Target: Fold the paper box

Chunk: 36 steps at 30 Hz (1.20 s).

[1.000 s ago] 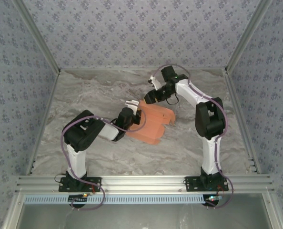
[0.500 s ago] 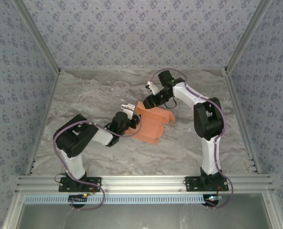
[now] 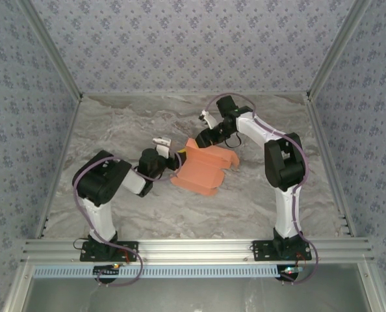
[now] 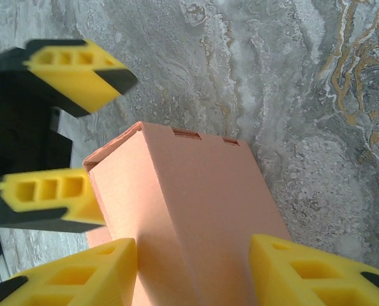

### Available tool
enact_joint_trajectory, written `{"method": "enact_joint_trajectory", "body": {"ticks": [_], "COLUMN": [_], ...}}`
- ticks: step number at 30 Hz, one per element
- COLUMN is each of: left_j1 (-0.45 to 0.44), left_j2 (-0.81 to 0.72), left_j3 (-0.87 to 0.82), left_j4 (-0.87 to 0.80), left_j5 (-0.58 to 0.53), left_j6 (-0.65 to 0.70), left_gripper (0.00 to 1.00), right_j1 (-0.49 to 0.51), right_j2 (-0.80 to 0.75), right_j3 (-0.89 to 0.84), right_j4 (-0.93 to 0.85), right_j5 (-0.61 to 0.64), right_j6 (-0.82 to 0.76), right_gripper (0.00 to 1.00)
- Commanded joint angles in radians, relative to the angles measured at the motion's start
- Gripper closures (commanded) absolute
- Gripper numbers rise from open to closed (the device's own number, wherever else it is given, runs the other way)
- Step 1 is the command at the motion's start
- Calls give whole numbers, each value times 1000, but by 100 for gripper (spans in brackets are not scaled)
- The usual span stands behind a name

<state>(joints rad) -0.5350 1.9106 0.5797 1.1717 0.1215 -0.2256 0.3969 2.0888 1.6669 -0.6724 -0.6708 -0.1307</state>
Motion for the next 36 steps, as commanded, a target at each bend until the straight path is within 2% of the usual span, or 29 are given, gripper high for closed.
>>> {"method": "enact_joint_trajectory", "body": {"ticks": [1, 3, 5, 10, 13, 16, 22, 24, 29, 36], "left_j1": [-5, -22, -25, -40, -43, -50, -67, -92, -164, -170], "left_j2": [38, 76, 105, 96, 90, 87, 82, 87, 109, 119], "left_j3": [52, 46, 39, 73, 90, 109, 143, 150, 138, 148], "left_j4": [74, 103, 147, 31, -17, -60, -135, -147, -108, -132], "left_j5": [200, 221, 164, 24, 77, 32, -48, -87, -265, -333], "left_j6": [54, 103, 75, 69, 110, 101, 97, 130, 188, 190], "left_gripper": [32, 33, 33, 39, 46, 49, 78, 83, 89, 95], "right_j1": [-7, -9, -8, -4, -3, 6, 11, 14, 32, 45], "right_j2": [5, 5, 5, -14, -35, -56, -95, -110, -157, -198], "right_j3": [-22, -23, -25, -48, -82, -101, -165, -193, -284, -368], "right_j4": [-20, -27, -29, -18, 8, 16, 64, 94, 213, 314], "right_j5": [32, 28, 13, -52, -78, -84, -101, -100, -60, -25], "right_j6": [8, 8, 13, 62, 108, 144, 223, 242, 362, 453], "right_gripper": [49, 49, 51, 53, 53, 53, 54, 54, 53, 53]}}
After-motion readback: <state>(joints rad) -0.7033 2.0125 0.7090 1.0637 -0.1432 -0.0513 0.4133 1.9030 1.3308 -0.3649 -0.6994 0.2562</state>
